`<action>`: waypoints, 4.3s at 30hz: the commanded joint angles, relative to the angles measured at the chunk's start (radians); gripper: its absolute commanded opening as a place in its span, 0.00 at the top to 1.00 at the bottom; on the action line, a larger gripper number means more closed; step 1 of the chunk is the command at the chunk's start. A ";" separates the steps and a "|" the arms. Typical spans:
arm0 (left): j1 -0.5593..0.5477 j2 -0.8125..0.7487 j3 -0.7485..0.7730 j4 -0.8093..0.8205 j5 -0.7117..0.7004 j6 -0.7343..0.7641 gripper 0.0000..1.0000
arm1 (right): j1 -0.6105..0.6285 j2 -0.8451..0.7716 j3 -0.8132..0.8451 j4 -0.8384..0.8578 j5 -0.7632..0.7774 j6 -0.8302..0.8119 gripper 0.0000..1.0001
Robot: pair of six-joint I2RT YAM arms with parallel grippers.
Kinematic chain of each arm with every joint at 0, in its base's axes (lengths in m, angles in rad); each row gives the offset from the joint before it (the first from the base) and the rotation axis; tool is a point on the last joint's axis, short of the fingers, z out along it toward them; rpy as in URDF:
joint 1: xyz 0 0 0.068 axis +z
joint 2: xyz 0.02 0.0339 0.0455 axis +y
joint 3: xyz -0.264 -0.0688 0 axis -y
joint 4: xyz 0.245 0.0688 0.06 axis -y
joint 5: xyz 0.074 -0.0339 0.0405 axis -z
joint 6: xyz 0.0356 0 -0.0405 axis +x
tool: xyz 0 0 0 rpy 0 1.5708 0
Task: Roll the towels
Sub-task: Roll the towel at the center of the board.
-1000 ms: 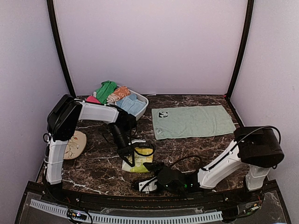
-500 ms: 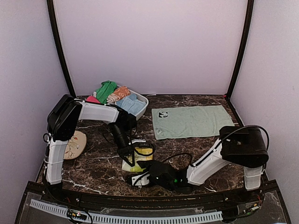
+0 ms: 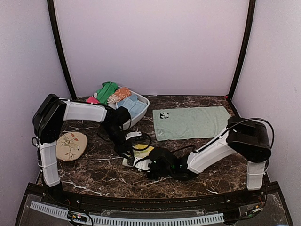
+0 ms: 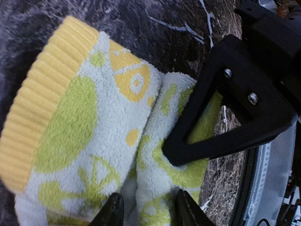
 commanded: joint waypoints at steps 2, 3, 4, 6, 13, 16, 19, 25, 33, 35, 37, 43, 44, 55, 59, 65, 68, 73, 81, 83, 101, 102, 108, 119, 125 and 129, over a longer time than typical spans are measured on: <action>0.069 -0.233 -0.182 0.234 -0.069 -0.044 0.54 | -0.079 -0.041 -0.020 -0.241 -0.227 0.281 0.90; 0.090 -0.274 -0.223 0.267 -0.073 -0.049 0.54 | -0.083 -0.051 -0.026 -0.252 -0.252 0.298 0.91; 0.112 -0.320 -0.268 0.293 -0.071 -0.044 0.54 | -0.089 -0.060 -0.031 -0.260 -0.274 0.316 0.91; 0.146 -0.423 -0.348 0.347 -0.076 -0.034 0.51 | -0.108 -0.073 -0.037 -0.271 -0.335 0.361 0.92; 0.162 -0.560 -0.451 0.386 -0.031 0.015 0.53 | -0.215 0.003 0.043 -0.323 -0.635 0.571 0.94; 0.140 -0.558 -0.440 0.372 -0.012 0.024 0.56 | -0.286 0.067 0.098 -0.348 -0.797 0.689 0.95; 0.057 -0.539 -0.427 0.369 -0.085 0.066 0.56 | -0.330 0.101 0.121 -0.346 -0.868 0.770 0.96; -0.096 -0.433 -0.357 0.417 -0.227 0.151 0.58 | -0.383 0.157 0.181 -0.413 -0.953 0.848 0.96; -0.131 -0.313 -0.307 0.518 -0.351 0.207 0.56 | -0.405 0.195 0.201 -0.462 -1.012 0.867 0.95; -0.131 -0.295 -0.307 0.521 -0.356 0.212 0.57 | -0.410 0.192 0.194 -0.446 -1.018 0.881 0.94; -0.131 -0.276 -0.311 0.520 -0.361 0.218 0.60 | -0.416 0.192 0.192 -0.424 -1.032 0.897 0.92; -0.127 -0.200 -0.309 0.482 -0.356 0.193 0.81 | -0.416 0.164 0.180 -0.336 -1.038 0.935 0.77; -0.122 -0.189 -0.307 0.470 -0.337 0.182 0.84 | -0.417 0.152 0.165 -0.309 -1.036 0.941 0.73; -0.042 -0.059 -0.169 0.221 -0.103 0.110 0.91 | -0.428 -0.133 -0.080 -0.069 -0.843 0.895 0.51; -0.040 -0.030 -0.120 0.169 -0.088 0.108 0.91 | -0.413 -0.322 -0.210 -0.057 -0.652 0.788 0.44; -0.044 0.019 -0.047 0.059 0.010 0.091 0.91 | -0.184 -0.528 -0.286 -0.216 -0.179 0.384 0.39; -0.052 0.052 -0.015 -0.027 0.098 0.094 0.91 | -0.026 -0.537 -0.274 -0.275 0.029 0.230 0.39; -0.070 0.083 0.000 0.003 0.071 0.060 0.91 | 0.126 -0.434 -0.216 -0.250 0.234 0.021 0.38; -0.070 0.178 0.112 -0.050 -0.009 0.062 0.90 | 0.137 -0.153 -0.112 -0.029 0.285 -0.331 0.39; -0.069 0.197 0.140 -0.065 -0.015 0.074 0.90 | 0.132 -0.092 -0.104 0.043 0.298 -0.414 0.39; 0.022 0.165 0.156 -0.136 0.052 0.189 0.61 | -0.081 -0.041 -0.071 -0.148 -0.003 0.087 0.61; 0.022 0.160 0.145 -0.130 0.042 0.187 0.61 | -0.100 -0.041 -0.060 -0.173 -0.047 0.128 0.62; 0.130 0.006 0.023 -0.009 0.026 0.156 0.58 | -0.194 -0.033 -0.029 -0.255 -0.295 0.313 0.70; 0.153 -0.397 -0.256 0.214 -0.063 0.207 0.48 | -0.360 0.054 0.054 -0.344 -0.698 0.572 0.84; -0.052 -0.428 -0.325 0.312 -0.254 0.238 0.50 | -0.408 0.164 0.194 -0.537 -0.817 0.609 0.90; -0.134 -0.411 -0.352 0.495 -0.414 0.250 0.49 | -0.438 0.179 0.207 -0.544 -0.880 0.663 0.89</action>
